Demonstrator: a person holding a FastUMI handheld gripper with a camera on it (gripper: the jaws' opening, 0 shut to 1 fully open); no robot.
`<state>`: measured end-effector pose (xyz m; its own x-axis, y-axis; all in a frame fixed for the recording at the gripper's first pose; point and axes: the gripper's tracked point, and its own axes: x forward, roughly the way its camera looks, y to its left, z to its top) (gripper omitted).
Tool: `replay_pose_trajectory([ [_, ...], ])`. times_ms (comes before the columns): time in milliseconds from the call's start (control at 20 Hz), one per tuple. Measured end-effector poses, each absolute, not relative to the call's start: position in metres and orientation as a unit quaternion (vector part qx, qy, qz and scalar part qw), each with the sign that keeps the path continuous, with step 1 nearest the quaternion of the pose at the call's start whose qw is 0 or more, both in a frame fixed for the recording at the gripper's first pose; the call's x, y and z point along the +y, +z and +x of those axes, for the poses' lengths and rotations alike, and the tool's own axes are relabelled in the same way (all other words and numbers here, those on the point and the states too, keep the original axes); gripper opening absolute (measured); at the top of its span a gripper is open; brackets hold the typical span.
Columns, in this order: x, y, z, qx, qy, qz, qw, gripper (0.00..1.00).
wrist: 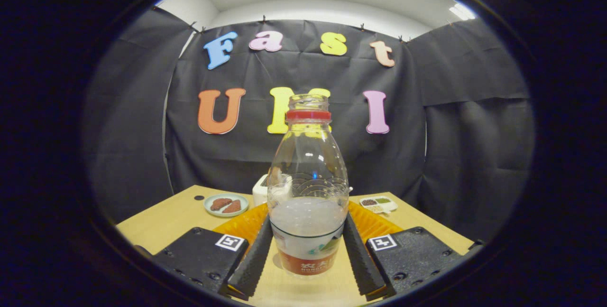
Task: Take the bottle from table, then pour the juice into the cup, finally place the bottle on the coaster
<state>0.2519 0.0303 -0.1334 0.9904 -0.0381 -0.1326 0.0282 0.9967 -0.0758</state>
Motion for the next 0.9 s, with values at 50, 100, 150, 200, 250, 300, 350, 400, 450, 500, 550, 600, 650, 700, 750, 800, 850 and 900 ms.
replay_pose_trajectory([
  [50,0.034,-0.141,0.259,0.072,-0.012,-0.043,0.996,0.81],
  [100,0.038,-0.149,0.264,0.077,-0.007,-0.049,0.996,0.81],
  [150,0.04,-0.155,0.271,0.081,-0.005,-0.055,0.995,0.81],
  [200,0.04,-0.161,0.279,0.083,-0.008,-0.062,0.995,0.81],
  [250,0.039,-0.165,0.285,0.082,-0.013,-0.066,0.994,0.81],
  [300,0.038,-0.171,0.291,0.08,-0.022,-0.07,0.994,0.81],
  [350,0.038,-0.176,0.299,0.079,-0.028,-0.072,0.994,0.81],
  [400,0.043,-0.183,0.304,0.078,-0.024,-0.066,0.995,0.81],
  [450,0.046,-0.188,0.308,0.076,-0.02,-0.058,0.995,0.81],
  [500,0.047,-0.194,0.315,0.074,-0.019,-0.047,0.996,0.81],
  [550,0.049,-0.2,0.318,0.072,-0.016,-0.035,0.997,0.81],
  [600,0.047,-0.205,0.323,0.071,-0.018,-0.02,0.997,0.81],
  [650,0.047,-0.209,0.328,0.069,-0.017,-0.003,0.997,0.81],
  [700,0.046,-0.215,0.332,0.071,-0.017,0.012,0.997,0.81],
  [750,0.045,-0.222,0.336,0.074,-0.018,0.025,0.997,0.81],
  [800,0.044,-0.229,0.34,0.079,-0.02,0.03,0.996,0.81],
  [850,0.041,-0.239,0.343,0.086,-0.025,0.026,0.996,0.81],
  [900,0.04,-0.247,0.345,0.092,-0.027,0.023,0.995,0.81],
])
